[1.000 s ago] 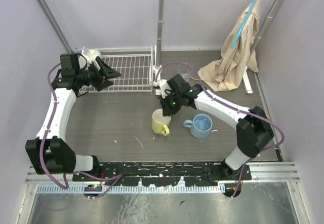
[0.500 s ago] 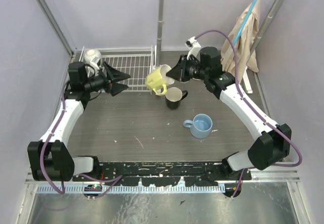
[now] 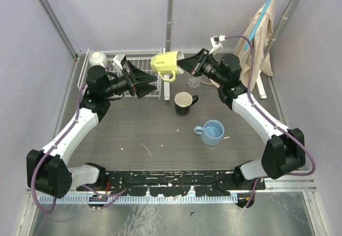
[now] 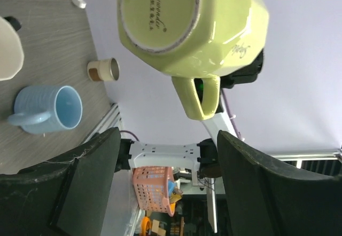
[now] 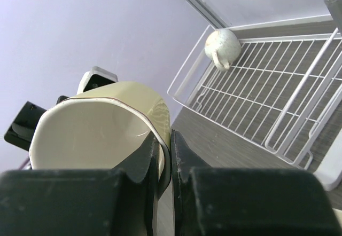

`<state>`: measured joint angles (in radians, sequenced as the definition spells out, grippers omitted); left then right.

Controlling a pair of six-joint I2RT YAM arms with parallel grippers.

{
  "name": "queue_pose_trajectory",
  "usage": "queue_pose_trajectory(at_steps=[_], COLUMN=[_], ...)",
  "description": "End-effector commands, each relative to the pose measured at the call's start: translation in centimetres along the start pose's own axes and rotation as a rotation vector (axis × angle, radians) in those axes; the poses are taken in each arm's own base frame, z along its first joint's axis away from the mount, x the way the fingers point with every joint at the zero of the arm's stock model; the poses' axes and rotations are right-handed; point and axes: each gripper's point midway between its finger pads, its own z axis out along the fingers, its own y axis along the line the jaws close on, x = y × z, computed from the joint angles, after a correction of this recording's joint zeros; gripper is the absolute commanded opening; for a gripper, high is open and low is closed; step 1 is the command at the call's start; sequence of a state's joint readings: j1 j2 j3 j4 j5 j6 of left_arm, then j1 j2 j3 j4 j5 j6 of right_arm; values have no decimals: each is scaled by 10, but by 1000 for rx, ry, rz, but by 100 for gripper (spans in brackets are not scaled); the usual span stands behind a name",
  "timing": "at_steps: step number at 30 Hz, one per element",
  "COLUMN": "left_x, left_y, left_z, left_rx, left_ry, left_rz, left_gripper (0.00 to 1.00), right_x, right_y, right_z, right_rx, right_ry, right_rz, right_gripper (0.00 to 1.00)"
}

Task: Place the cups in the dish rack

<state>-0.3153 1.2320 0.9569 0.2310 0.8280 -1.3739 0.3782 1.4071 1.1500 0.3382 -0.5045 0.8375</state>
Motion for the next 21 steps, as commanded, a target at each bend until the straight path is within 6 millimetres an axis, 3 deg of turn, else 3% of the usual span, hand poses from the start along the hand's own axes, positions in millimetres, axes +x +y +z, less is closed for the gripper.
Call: queue_pose_trajectory(at_steps=[1,9,21], left_x=[-2,9,2], left_y=[-20,-25,-61], left_z=[9,35,59], left_rx=[90,145,282], left_ry=[-35,2,-2], left_rz=[17,-40,-78], left_gripper=[80,80,79], right_x=[-55,-54,-44], right_y=[76,72,66], right_z=[-19,-21,-21], right_rx=[-244,-276,-304], right_ry=[-218,-256,-287], right_rz=[-27,-2,-20], right_gripper=[1,1,1])
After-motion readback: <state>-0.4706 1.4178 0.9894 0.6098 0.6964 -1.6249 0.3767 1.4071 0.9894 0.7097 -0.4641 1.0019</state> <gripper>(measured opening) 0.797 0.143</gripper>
